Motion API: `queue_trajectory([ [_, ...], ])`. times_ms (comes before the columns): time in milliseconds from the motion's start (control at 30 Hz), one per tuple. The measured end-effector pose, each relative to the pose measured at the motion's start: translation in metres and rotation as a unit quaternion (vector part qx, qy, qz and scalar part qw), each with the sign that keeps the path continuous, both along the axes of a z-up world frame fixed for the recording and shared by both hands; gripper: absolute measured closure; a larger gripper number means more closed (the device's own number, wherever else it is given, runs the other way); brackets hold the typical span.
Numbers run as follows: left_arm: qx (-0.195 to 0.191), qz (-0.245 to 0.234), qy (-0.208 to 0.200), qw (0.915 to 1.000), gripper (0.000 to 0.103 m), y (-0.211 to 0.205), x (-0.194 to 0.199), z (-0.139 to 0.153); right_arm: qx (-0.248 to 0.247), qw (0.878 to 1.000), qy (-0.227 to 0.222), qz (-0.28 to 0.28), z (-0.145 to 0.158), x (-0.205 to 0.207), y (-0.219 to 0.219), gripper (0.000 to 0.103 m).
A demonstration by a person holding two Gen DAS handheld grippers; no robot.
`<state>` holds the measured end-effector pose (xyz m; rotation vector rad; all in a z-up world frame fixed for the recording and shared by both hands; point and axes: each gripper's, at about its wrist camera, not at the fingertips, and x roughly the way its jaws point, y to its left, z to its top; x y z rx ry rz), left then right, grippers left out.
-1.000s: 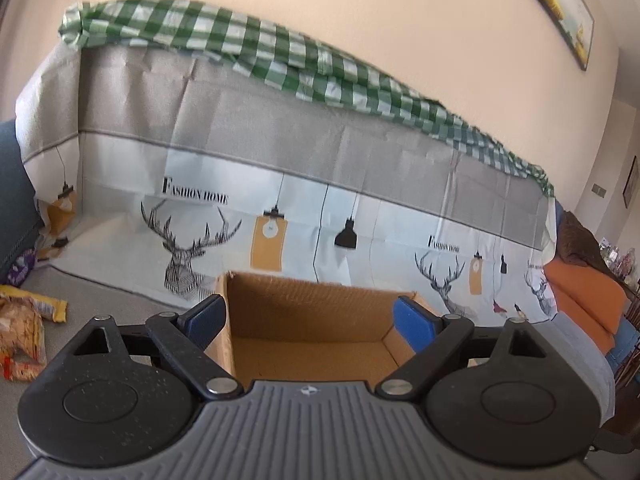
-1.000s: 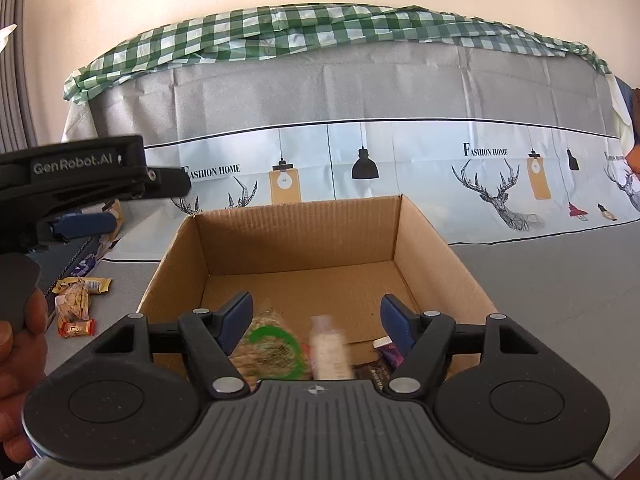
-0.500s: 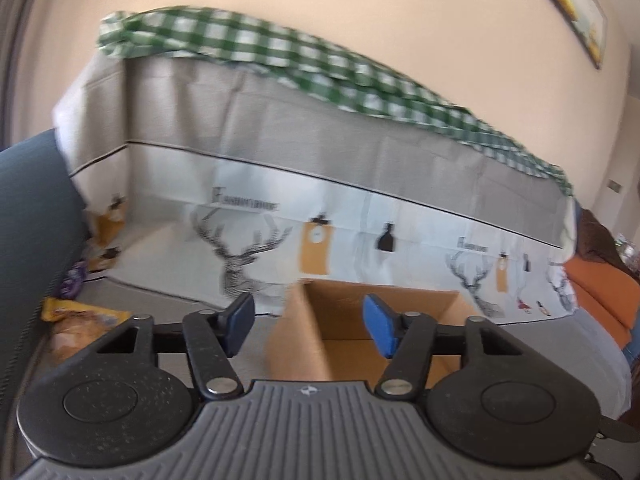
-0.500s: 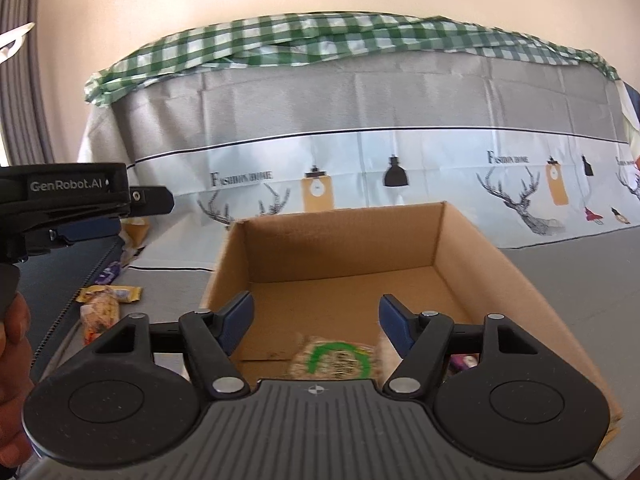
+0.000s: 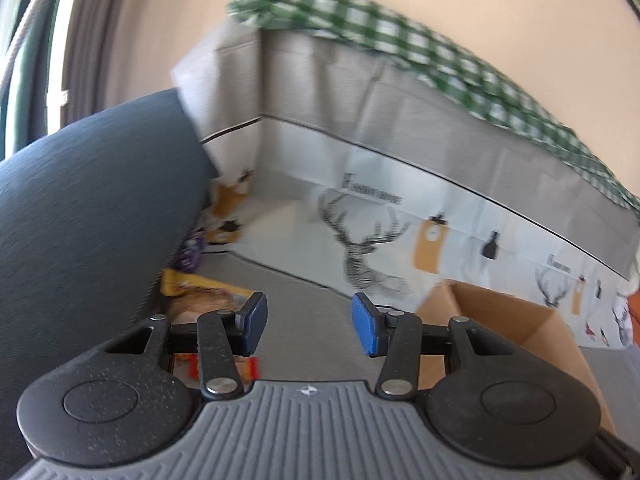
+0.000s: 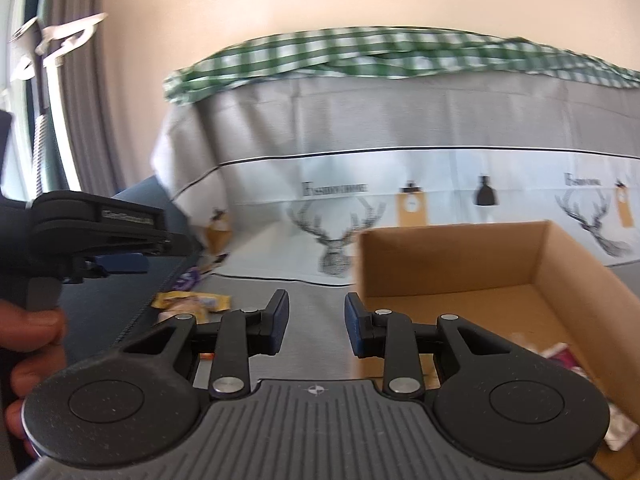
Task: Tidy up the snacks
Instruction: 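Move both tools back toward the snack pile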
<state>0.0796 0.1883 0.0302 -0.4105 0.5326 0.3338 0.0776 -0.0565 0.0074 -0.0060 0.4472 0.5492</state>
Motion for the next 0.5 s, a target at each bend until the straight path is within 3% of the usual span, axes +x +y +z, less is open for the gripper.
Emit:
queue_trajectory([
  [500,-0.052,0.059,0.039,0.9962,0.051,0.052,-0.003,-0.029,-0.045,0.997,0.002,0.060,-0.035,-0.011,0.072,0.070],
])
